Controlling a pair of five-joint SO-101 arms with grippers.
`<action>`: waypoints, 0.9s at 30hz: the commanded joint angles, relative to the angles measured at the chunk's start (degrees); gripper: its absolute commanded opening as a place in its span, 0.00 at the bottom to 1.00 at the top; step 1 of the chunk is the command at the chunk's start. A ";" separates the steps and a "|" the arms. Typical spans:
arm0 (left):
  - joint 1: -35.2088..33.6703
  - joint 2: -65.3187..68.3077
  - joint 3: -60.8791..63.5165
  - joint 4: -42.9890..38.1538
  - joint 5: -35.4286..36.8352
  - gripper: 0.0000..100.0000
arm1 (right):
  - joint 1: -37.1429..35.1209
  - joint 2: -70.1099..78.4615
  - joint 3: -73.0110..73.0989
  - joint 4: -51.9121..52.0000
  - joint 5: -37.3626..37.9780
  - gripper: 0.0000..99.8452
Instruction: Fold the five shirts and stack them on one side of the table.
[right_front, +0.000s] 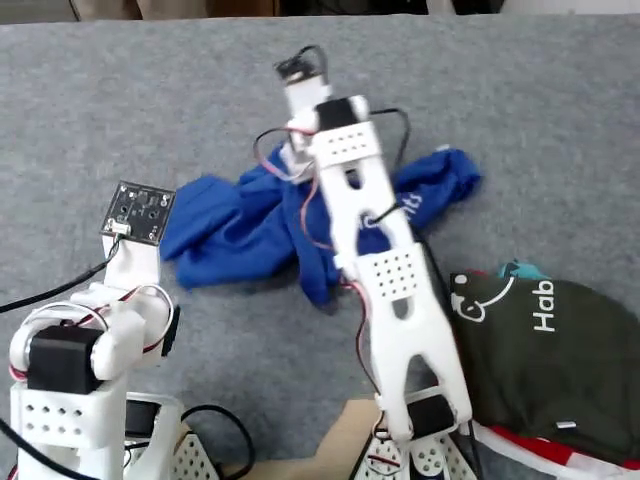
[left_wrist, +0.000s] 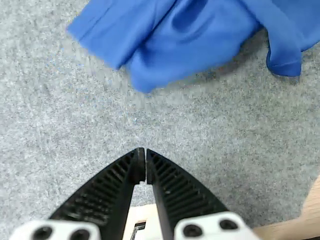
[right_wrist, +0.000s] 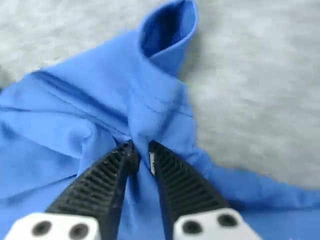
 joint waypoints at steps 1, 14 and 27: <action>-0.88 -0.40 0.09 -3.96 -0.09 0.02 | 4.18 -5.23 -13.14 6.33 -0.44 0.01; -10.64 26.77 0.18 -35.08 22.68 0.02 | 4.44 -43.82 8.92 7.91 -0.79 0.00; 19.87 72.22 -59.25 3.52 30.86 0.12 | 3.65 -71.78 59.65 -6.59 -4.48 0.00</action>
